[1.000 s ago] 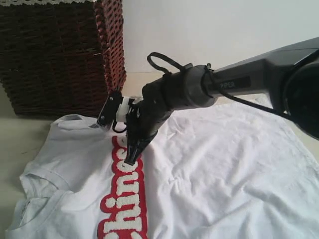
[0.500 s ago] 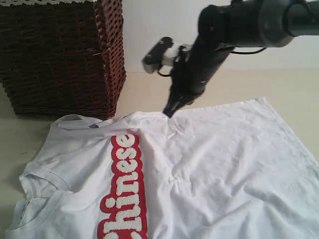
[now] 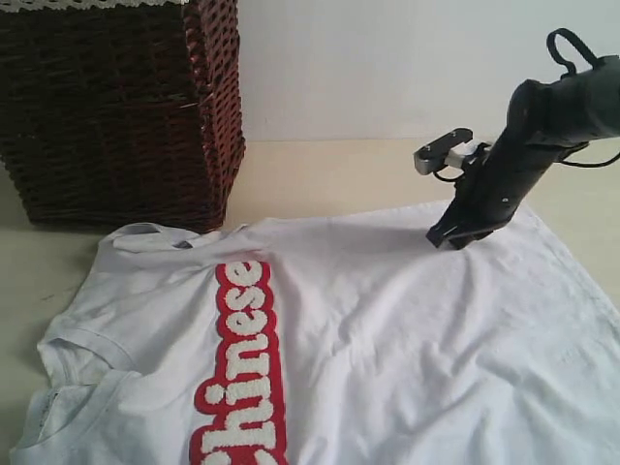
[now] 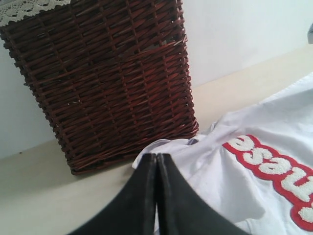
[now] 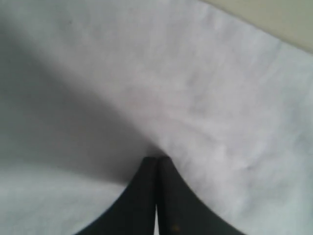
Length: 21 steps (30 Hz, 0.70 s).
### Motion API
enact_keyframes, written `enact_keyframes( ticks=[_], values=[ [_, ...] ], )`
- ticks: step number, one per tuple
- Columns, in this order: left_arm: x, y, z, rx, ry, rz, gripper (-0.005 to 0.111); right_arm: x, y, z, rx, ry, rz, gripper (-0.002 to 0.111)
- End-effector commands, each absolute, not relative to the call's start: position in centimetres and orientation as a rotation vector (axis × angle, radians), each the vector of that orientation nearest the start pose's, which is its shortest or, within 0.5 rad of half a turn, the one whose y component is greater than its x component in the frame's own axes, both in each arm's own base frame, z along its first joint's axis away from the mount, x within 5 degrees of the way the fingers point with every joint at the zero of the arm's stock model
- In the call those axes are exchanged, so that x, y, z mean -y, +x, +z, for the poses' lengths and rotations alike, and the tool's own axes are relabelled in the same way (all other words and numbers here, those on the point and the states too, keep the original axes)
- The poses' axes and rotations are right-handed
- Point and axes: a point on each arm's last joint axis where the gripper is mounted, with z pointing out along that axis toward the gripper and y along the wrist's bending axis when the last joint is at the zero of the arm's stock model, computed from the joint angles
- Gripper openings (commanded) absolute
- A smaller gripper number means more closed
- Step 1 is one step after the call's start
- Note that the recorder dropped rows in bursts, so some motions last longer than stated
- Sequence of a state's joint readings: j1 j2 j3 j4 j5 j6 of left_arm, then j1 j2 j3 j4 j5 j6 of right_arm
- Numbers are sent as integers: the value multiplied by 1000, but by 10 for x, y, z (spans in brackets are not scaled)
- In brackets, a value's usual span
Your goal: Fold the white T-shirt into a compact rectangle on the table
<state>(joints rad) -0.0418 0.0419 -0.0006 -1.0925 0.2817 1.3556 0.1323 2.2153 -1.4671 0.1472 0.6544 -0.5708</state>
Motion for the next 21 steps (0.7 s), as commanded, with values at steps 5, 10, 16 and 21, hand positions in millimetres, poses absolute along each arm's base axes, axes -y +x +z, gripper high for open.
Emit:
enact_keyframes(
  ticks=[5, 10, 16, 21],
  values=[
    [25, 55, 200, -1585, 450, -24, 0, -23, 430, 74, -2838, -760, 43, 0],
    [25, 55, 200, -1585, 450, -24, 0, -3, 420, 75, -2934, -796, 89, 0],
    [25, 55, 200, -1585, 450, -24, 0, 9, 402, 80, -2998, -872, 141, 0],
    [25, 55, 200, -1585, 450, -24, 0, 33, 400, 86, -3015, -697, 122, 0]
  ],
)
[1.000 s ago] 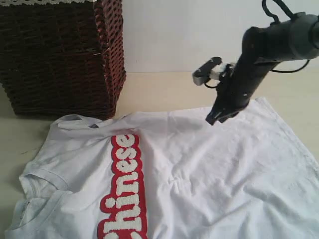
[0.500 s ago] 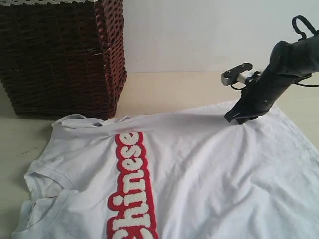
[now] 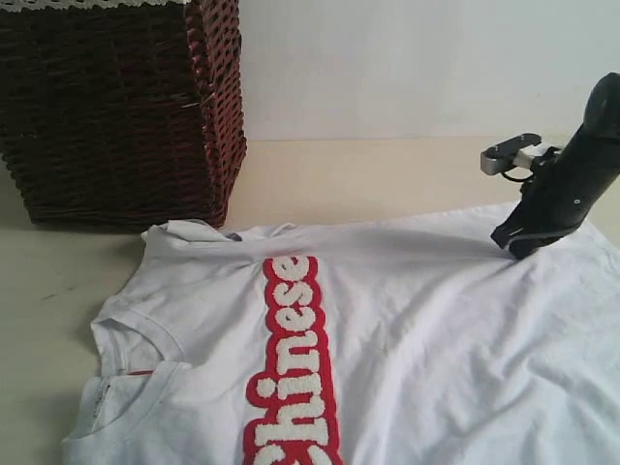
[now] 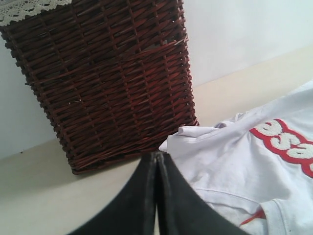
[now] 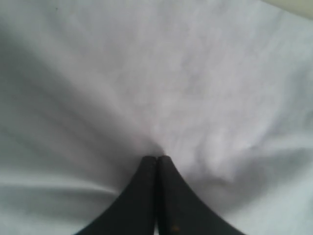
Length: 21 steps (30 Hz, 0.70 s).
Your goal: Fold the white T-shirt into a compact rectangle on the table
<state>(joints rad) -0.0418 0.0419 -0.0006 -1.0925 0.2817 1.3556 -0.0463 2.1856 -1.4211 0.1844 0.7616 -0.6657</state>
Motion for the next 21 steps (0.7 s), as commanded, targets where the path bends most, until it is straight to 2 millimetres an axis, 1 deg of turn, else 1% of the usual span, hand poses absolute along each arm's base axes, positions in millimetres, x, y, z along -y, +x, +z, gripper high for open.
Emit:
enact_keyframes(
  ticks=[1, 3, 7, 11, 13, 16, 18, 19, 21],
  values=[
    [25, 55, 200, -1585, 450, -24, 0, 36, 400, 88, -3014, -669, 117, 0],
    [25, 55, 200, -1585, 450, -24, 0, 43, 401, 95, -2995, -636, 101, 0],
    [25, 55, 200, -1585, 450, -24, 0, 44, 408, 112, -2895, -594, 48, 0],
    [25, 55, 200, -1585, 450, -24, 0, 30, 419, 133, -2748, -522, 60, 0],
    [25, 55, 200, -1585, 450, -24, 0, 17, 421, 146, -2686, -516, 108, 0],
    [25, 55, 200, -1585, 450, -24, 0, -11, 420, 167, -2605, -581, 199, 0],
    [25, 55, 200, -1585, 450, -24, 0, -35, 417, 183, -2537, -605, 318, 0],
    [25, 55, 200, -1585, 450, -24, 0, -44, 417, 189, -2498, -637, 356, 0],
    [25, 55, 200, -1585, 450, -24, 0, -71, 414, 199, -2382, -754, 453, 0]
  ],
)
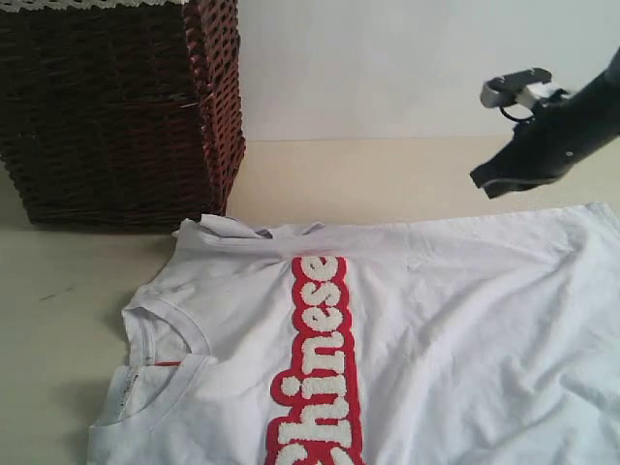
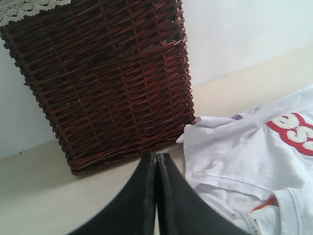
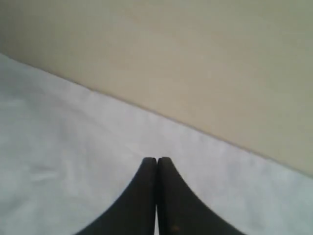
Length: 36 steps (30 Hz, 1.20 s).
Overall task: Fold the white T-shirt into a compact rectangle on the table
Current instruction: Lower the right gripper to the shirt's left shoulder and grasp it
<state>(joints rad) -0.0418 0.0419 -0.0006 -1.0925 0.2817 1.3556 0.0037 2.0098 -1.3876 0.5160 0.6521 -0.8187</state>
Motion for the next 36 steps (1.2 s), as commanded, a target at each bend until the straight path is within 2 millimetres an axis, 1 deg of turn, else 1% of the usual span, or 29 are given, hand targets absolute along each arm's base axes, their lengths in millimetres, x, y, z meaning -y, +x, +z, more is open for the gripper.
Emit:
enact_keyframes(
  ticks=[1, 3, 4, 6, 8, 10, 12, 13, 16, 26, 31, 32, 33, 36],
  values=[
    [25, 55, 200, -1585, 450, -24, 0, -86, 412, 201, -2323, -822, 496, 2],
    [25, 55, 200, -1585, 450, -24, 0, -118, 408, 202, -2171, -986, 603, 8],
    [25, 55, 200, -1585, 450, -24, 0, -130, 405, 200, -2106, -1071, 623, 12],
    [25, 55, 200, -1585, 450, -24, 0, -159, 400, 194, -1961, -1203, 664, 23],
    [25, 55, 200, -1585, 450, -24, 0, -184, 397, 184, -1839, -1292, 673, 32],
    [25, 55, 200, -1585, 450, -24, 0, -202, 398, 168, -1781, -1289, 672, 39],
    [25, 55, 199, -1585, 451, -26, 0, -212, 401, 153, -1784, -1224, 688, 40],
    [25, 55, 199, -1585, 451, -26, 0, -215, 403, 146, -1798, -1168, 706, 40],
    [25, 55, 199, -1585, 451, -26, 0, -217, 407, 128, -1844, -1095, 745, 40],
    [25, 55, 199, -1585, 451, -26, 0, -216, 405, 82, -1923, -1159, 751, 40],
    [25, 55, 199, -1585, 451, -26, 0, -213, 410, 66, -1971, -1191, 662, 38],
    [25, 55, 199, -1585, 451, -26, 0, -212, 411, 65, -1978, -1190, 644, 36],
    [25, 55, 199, -1585, 451, -26, 0, -211, 412, 65, -1984, -1187, 631, 31],
    [25, 55, 199, -1585, 451, -26, 0, -210, 413, 64, -1993, -1180, 610, 10]
  ],
)
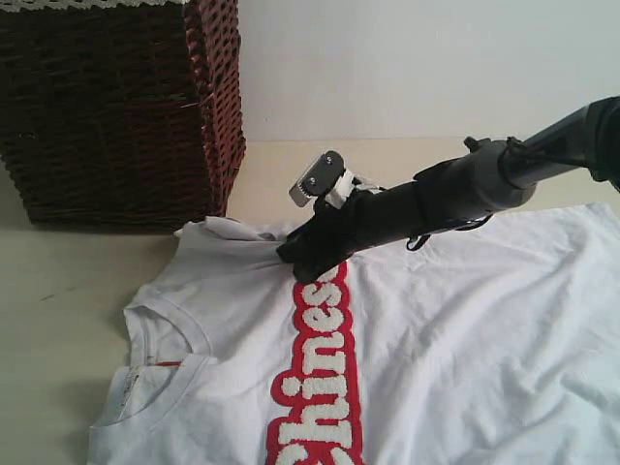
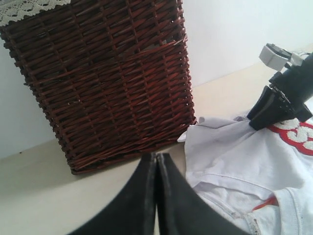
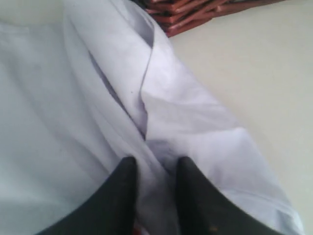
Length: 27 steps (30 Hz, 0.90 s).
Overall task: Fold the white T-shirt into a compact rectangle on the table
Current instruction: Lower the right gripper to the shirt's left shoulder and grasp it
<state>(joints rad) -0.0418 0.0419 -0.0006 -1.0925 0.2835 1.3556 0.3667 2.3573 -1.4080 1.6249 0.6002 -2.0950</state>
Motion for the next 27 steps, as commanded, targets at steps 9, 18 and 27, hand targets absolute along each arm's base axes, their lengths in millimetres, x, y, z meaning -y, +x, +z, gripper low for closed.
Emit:
enact_keyframes(
  ticks=[9, 18, 27],
  values=[
    [25, 55, 199, -1585, 451, -26, 0, -212, 413, 80, -1966, -1160, 640, 0],
    [25, 55, 199, -1585, 451, -26, 0, -212, 390, 78, -2122, -1312, 835, 1],
    [25, 55, 199, -1585, 451, -26, 0, -212, 386, 91, -2101, -1361, 849, 56]
  ],
)
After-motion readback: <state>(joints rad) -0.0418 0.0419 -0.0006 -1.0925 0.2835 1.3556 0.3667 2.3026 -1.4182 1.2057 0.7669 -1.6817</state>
